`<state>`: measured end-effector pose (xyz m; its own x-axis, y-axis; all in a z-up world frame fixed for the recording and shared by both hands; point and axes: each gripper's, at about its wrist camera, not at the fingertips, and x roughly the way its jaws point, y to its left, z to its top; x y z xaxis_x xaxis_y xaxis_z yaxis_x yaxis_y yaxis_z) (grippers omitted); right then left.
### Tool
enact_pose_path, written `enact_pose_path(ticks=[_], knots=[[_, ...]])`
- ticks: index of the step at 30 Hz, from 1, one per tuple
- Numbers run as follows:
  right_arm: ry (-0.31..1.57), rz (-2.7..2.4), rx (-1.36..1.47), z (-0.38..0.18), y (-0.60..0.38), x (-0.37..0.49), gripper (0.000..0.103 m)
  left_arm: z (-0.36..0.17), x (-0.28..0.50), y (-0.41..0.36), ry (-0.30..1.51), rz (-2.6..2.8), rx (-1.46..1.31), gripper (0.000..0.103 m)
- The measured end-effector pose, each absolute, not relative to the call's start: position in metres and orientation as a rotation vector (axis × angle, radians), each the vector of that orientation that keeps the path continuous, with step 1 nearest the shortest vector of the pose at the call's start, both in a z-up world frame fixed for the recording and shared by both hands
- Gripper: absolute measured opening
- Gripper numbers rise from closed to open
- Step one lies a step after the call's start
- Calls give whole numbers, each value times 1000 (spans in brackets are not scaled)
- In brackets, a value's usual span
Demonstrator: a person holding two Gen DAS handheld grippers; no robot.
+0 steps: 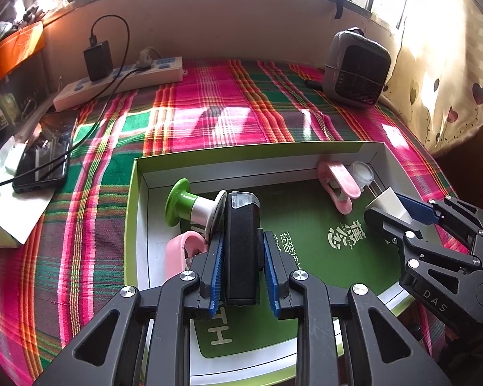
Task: Organize rigid objects
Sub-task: 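Lower the black device with the left tool while the right tool lowers the charger into the box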
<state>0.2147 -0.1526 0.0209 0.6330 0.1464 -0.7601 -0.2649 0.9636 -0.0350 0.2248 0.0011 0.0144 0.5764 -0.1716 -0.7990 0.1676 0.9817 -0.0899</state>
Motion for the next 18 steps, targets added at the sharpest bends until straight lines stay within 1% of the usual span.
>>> enact_pose_path(ticks=[18], knots=[[857, 242, -164, 17, -148, 214, 35, 14, 225, 1, 933, -199, -6, 23]])
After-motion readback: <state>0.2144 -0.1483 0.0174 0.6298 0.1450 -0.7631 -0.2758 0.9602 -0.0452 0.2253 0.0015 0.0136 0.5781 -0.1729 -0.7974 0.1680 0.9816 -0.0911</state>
